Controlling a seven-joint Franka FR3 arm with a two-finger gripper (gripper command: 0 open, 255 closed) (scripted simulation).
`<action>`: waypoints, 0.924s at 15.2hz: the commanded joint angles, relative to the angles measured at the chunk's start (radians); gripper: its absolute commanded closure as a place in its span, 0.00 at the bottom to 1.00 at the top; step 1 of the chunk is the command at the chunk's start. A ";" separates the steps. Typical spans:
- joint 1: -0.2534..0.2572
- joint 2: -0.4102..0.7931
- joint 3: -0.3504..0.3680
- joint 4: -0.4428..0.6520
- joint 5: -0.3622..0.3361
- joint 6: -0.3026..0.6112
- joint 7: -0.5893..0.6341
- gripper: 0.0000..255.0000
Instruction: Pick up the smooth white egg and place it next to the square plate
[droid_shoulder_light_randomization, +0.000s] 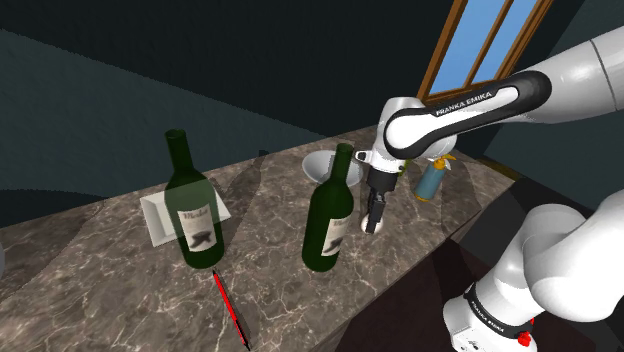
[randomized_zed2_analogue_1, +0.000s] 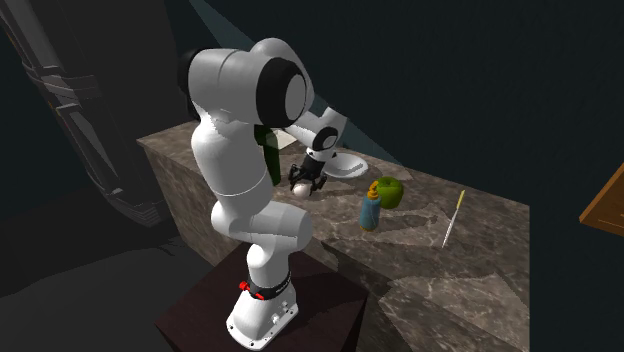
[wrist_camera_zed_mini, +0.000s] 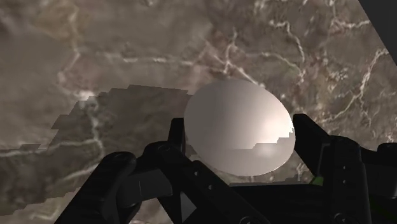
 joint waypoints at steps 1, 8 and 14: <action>-0.003 -0.022 0.002 0.007 -0.009 -0.027 0.013 1.00; -0.013 -0.090 0.006 0.051 -0.036 -0.132 0.056 1.00; -0.018 -0.136 0.009 0.098 -0.052 -0.219 0.088 1.00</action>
